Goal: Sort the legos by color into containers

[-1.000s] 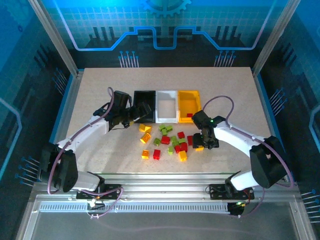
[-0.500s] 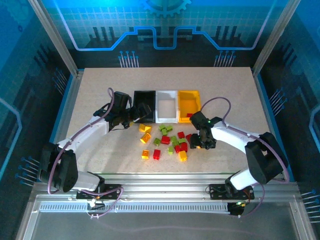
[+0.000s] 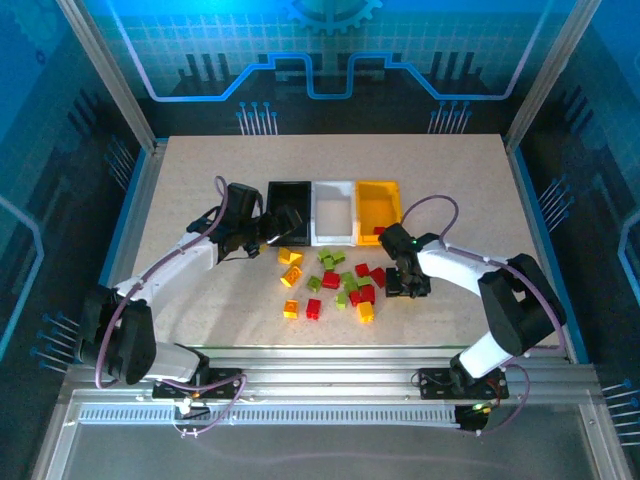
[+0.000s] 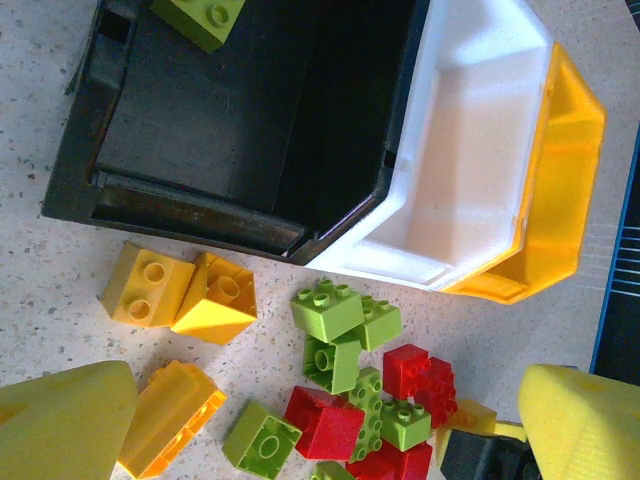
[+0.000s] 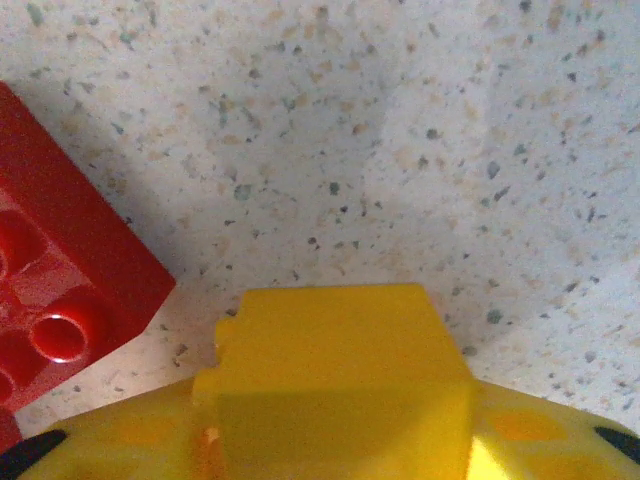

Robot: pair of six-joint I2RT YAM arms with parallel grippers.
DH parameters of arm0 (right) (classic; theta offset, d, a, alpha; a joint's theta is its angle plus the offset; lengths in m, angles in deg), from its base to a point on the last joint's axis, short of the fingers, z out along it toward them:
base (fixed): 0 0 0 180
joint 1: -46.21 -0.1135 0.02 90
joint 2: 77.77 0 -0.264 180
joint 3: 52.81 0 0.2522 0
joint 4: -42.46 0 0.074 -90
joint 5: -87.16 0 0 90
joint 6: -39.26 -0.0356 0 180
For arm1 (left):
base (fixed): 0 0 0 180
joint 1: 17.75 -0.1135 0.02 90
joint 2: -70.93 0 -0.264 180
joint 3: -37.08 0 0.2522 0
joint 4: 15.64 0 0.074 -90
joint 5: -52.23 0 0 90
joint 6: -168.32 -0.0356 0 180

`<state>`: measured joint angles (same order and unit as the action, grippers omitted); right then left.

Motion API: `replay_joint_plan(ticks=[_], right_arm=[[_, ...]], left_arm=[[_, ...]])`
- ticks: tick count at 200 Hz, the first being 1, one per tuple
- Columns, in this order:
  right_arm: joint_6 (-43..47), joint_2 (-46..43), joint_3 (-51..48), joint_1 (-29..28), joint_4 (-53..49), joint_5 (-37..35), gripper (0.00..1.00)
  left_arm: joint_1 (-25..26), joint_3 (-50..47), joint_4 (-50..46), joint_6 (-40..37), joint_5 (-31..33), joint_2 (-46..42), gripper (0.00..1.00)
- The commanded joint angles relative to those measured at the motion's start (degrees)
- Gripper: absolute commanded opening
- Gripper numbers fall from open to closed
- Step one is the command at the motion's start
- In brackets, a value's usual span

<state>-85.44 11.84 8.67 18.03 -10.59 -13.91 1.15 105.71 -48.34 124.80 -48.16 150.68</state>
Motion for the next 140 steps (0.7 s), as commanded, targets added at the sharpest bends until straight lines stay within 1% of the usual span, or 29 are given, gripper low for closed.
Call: replay_joint_plan(ticks=[1, 36, 42, 55, 69, 86, 99, 140], right_arm=[[0.21, -1.35, -0.01, 1.20, 0.65, -2.26, 0.43], [3.03, -5.97, 2.34, 1.32, -1.99, -3.84, 0.31], [3.71, -7.20, 2.31, 1.08, -2.40, -3.80, 0.31], [5.72, -9.44, 6.42, 0.04, -2.89, -2.95, 0.31], [7.46, -8.73, 11.59, -1.93, -3.29, -1.23, 0.31], [8.73, -3.91, 19.83, -5.55, -3.70, -1.67, 0.31], [9.14, 2.37, 27.28, -7.36, -3.51, -1.42, 0.31], [7.59, 21.45, 48.57, -7.93, -4.05, -1.46, 0.32]], left_arm=[[-0.27, -0.47, 0.14, 0.28, -1.56, -0.47, 0.99], [-0.27, -0.64, -0.36, -0.40, -0.96, -1.37, 0.99], [-0.27, -0.73, -0.61, -0.58, -0.78, -1.64, 0.99], [-0.27, -0.97, -1.28, -1.09, -0.31, -2.28, 0.99], [-0.26, -1.79, -1.97, -1.65, 0.28, -3.27, 0.99], [-0.27, -3.79, -1.99, -1.58, 0.93, -4.94, 0.99], [-0.41, -5.43, -2.08, -1.27, 0.97, -6.23, 0.99], [-0.57, -8.52, -3.82, -1.06, 0.74, -8.80, 0.99]])
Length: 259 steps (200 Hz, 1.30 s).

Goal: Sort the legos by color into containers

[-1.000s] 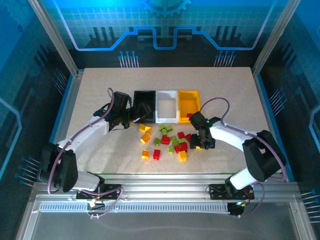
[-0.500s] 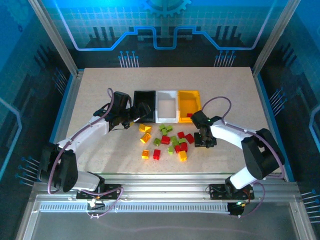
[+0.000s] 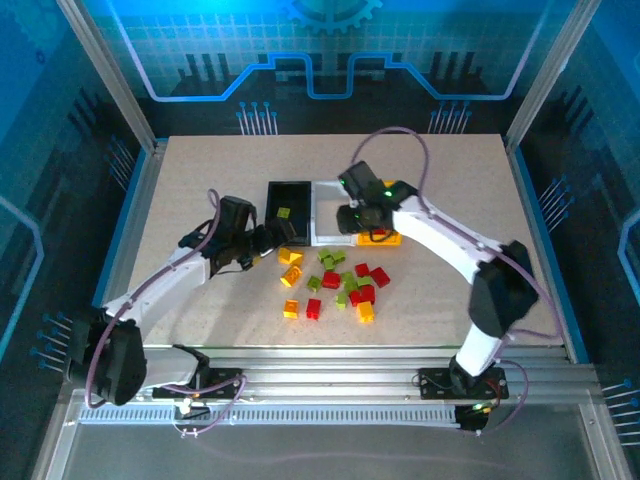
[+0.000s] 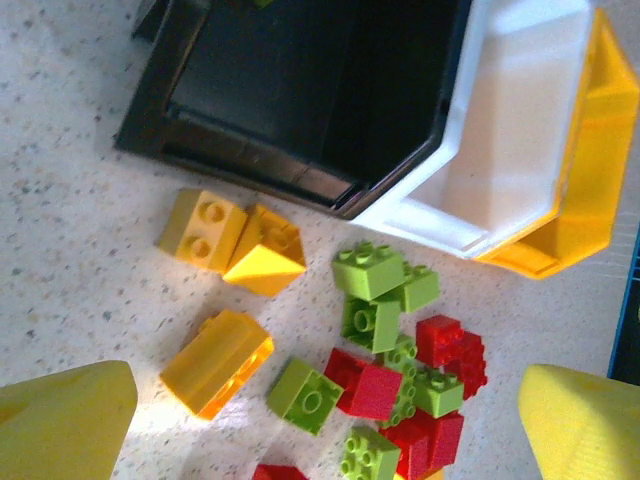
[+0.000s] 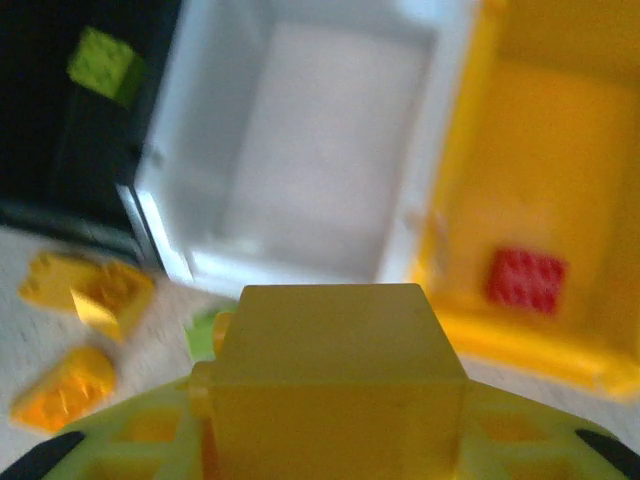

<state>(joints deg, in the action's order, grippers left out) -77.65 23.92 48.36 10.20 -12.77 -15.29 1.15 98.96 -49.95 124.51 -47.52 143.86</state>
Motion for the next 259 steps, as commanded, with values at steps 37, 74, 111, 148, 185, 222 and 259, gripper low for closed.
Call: replay_joint_plan(ticks=[37, 74, 111, 148, 185, 222, 259], right_arm=[[-2.79, 24.55, 26.59, 0.28, -8.98, -3.35, 0.34], [-3.24, 29.37, 31.68, 0.94, -8.56, -2.18, 0.47], [-2.25, 28.31, 33.45, 1.03, -7.51, -2.10, 0.60], [-2.19, 22.15, 28.95, 0.95, -6.35, -2.18, 0.64], [-3.79, 6.38, 9.57, 0.94, 0.27, -0.77, 0.67], [-5.88, -7.02, -10.75, 1.34, -0.37, -0.58, 0.61], [-7.86, -15.44, -27.20, 1.95, -0.75, -1.22, 0.51]], left_arm=[[-0.71, -2.68, -2.74, -0.99, -0.82, -2.85, 0.99], [-0.97, -3.34, -2.57, -1.23, -1.39, -3.31, 0.99], [-1.05, -3.25, -2.28, -1.60, -1.46, -3.23, 0.99], [-1.05, -2.11, -2.20, -2.34, -2.54, -2.88, 0.99], [-1.08, -1.89, -0.27, -2.38, -5.33, -2.67, 0.99], [-1.05, -1.40, -0.17, -2.23, -5.93, -1.05, 0.99], [-1.03, -2.80, 1.31, -0.80, -6.06, -0.85, 0.99]])
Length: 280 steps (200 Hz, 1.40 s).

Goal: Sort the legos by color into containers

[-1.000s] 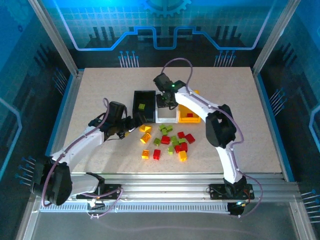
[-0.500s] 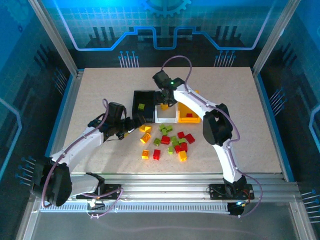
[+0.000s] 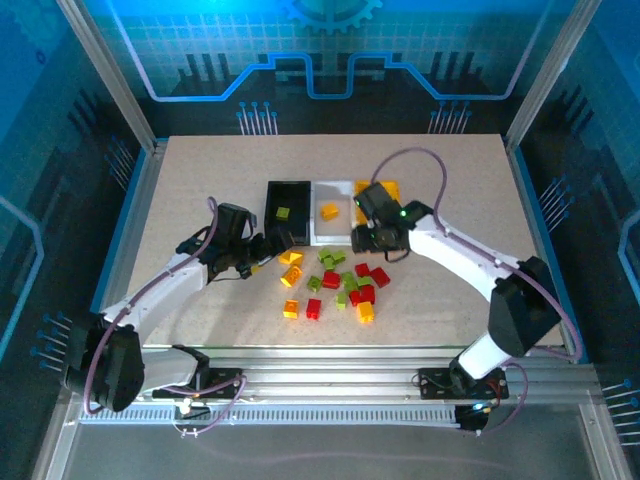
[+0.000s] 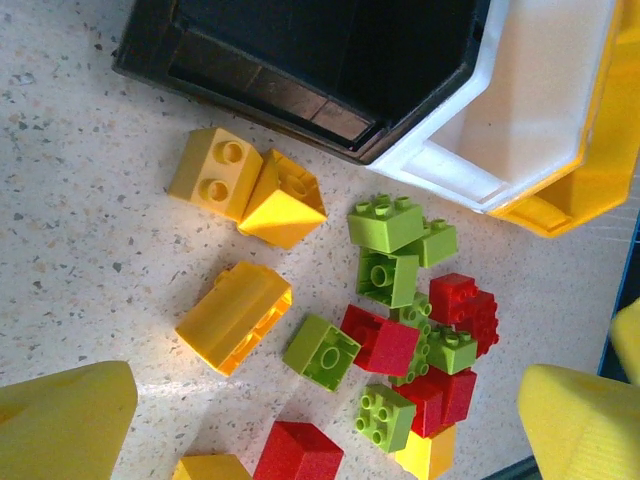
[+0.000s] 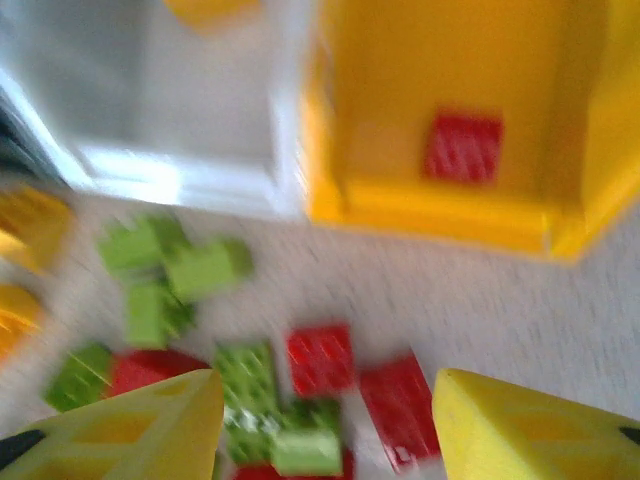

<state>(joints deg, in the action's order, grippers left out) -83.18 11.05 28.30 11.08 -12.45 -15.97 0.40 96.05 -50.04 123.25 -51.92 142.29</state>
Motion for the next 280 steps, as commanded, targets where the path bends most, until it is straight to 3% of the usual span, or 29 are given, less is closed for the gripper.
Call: replay_joint_plan(ticks=[1, 26, 102, 136, 180, 227, 254, 280], right_arm=[[-2.33, -2.67, -7.49, 1.14, -1.05, -0.61, 0.51], [-1.97, -3.43, -12.11, 2.84, -0.33, -0.48, 0.44], [2.82, 3.85, -11.06, 2.47, 4.05, 1.20, 0.62], [3.26, 7.18, -10.15, 2.53, 4.12, -0.19, 0.59], [3.62, 10.61, -9.25, 2.53, 5.35, 0.25, 0.62], [4.07, 8.99, -10.04, 2.68, 8.49, 1.32, 0.66], [3.66, 12.25, -7.96, 3.48, 6.22, 0.23, 0.63], [3.03, 13.91, -8.24, 3.58, 5.55, 0.12, 0.54]], left_arm=[[-0.26, 0.04, 1.44, 0.58, -1.71, 0.72, 0.99], [-0.22, -0.42, 1.75, 1.21, -1.81, 0.79, 0.99], [-0.25, -0.07, 0.35, 1.22, -1.81, 0.98, 0.99], [-0.23, 0.53, -0.26, 1.11, -1.68, 1.07, 0.99], [-0.24, 1.13, -0.38, 0.93, -1.86, 1.86, 0.99], [-0.22, 1.13, -0.36, 1.06, -2.09, 2.48, 0.99], [-0.24, 1.02, -0.09, 1.09, -2.20, 2.82, 0.99], [-0.25, 1.20, -0.14, 0.96, -2.20, 2.99, 0.99]])
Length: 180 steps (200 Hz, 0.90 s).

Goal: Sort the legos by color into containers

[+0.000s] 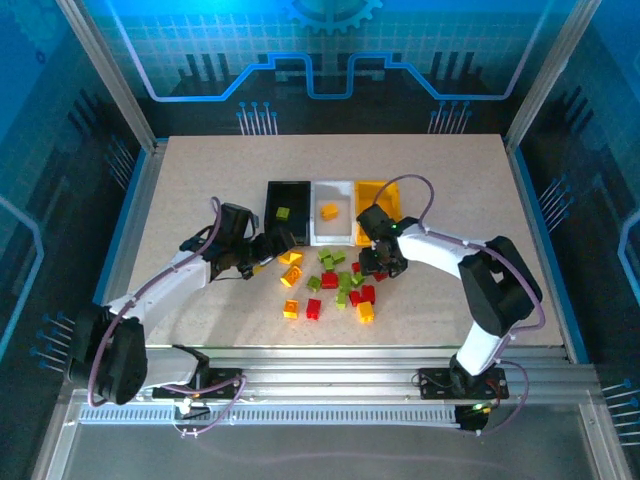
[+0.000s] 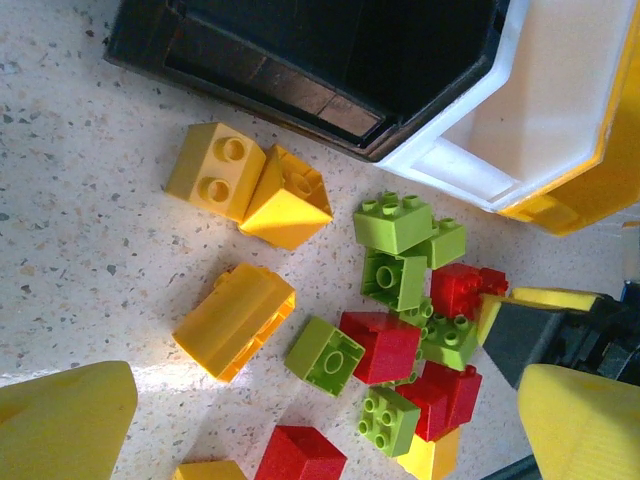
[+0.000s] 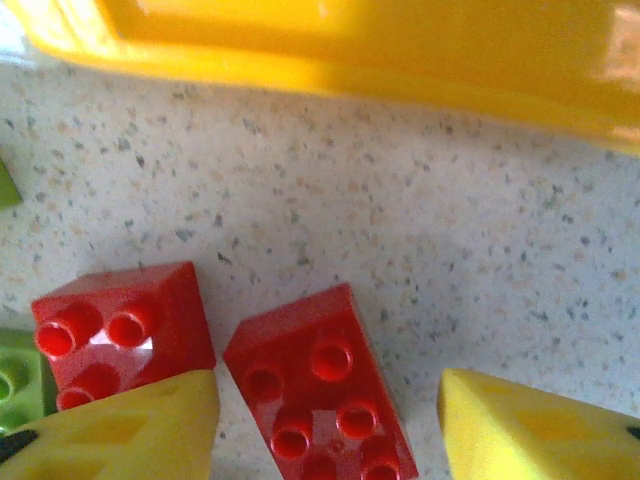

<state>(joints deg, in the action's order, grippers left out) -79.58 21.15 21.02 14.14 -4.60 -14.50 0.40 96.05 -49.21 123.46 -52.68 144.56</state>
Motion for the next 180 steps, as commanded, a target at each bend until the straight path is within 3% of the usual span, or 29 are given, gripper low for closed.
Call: replay_joint_plan(ticks=[1, 59, 105, 180], right_arm=[[-0.59, 3.82, -1.03, 0.52, -2.30, -1.35, 0.53], [-1.71, 0.92, -2.68, 1.31, -2.88, -0.69, 0.28], [-0.95, -8.48, 4.04, 2.47, -4.49, -3.37, 0.26], [-1.64, 11.82, 27.89, 7.46, -6.42, -6.22, 0.29]], left_arm=[[-0.23, 1.20, -0.95, 0.74, -1.43, 0.72, 0.99], [-0.23, 2.06, -1.20, 0.19, -1.56, 1.43, 0.99], [-0.16, 1.85, -0.91, -1.19, -0.98, 0.30, 0.99], [0.86, 0.16, -3.22, -1.72, 2.47, -2.51, 0.99]])
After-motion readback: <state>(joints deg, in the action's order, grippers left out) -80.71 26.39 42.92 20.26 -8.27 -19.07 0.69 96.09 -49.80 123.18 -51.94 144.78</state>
